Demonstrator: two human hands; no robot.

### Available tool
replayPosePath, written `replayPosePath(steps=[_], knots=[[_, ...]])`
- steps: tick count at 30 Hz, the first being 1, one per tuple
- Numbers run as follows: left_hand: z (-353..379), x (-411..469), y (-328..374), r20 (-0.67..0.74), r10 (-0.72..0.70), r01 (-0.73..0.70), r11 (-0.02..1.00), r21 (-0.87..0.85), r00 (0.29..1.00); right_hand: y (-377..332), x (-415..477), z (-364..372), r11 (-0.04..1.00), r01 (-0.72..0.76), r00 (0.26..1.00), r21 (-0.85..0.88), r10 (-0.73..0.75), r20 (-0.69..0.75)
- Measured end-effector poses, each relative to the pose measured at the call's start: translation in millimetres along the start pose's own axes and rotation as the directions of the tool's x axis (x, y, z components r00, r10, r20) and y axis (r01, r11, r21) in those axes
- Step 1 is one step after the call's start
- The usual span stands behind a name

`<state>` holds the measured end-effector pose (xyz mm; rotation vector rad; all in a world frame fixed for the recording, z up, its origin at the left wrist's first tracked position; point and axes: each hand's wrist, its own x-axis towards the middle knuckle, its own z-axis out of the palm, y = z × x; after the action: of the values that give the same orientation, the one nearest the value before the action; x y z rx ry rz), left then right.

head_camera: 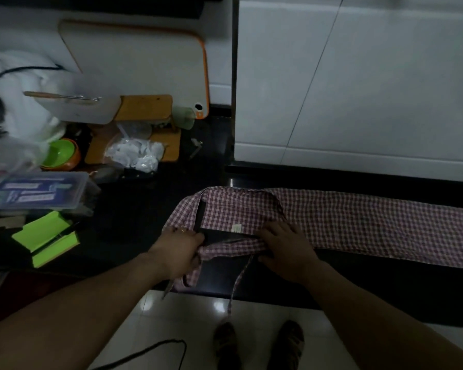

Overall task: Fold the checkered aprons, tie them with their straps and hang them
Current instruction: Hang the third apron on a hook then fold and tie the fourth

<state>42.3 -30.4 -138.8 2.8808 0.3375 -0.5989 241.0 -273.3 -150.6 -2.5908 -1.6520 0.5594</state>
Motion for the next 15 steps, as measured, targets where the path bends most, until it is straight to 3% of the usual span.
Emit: replayPosePath(steps=[4, 8, 10, 13, 15], knots=[[-42, 9, -30, -0.073, -0.117, 0.075, 0.898, -0.433, 0.99, 1, 8, -4, 0.997, -0.067, 0.998, 0.039, 0.066, 0.009], [-80, 16, -49, -0.111, -0.123, 0.057, 0.879, -0.473, 0.986, 2, 18, -19, 0.966, -0.14, 0.989, 0.218, 0.148, -0.019], [-88, 17, -47, -0.056, -0.173, 0.114, 0.827, -0.55, 0.983, 2, 21, -26, 0.933, -0.171, 0.984, 0.315, 0.178, 0.006], [-97, 23, -33, -0.006, -0.158, 0.121, 0.775, -0.621, 0.987, -4, 26, -31, 0.928, -0.167, 0.986, 0.332, 0.151, 0.074], [-104, 29, -19, 0.014, -0.155, 0.123, 0.721, -0.682, 0.988, -14, 32, -31, 0.94, -0.106, 0.994, 0.323, 0.098, 0.041]])
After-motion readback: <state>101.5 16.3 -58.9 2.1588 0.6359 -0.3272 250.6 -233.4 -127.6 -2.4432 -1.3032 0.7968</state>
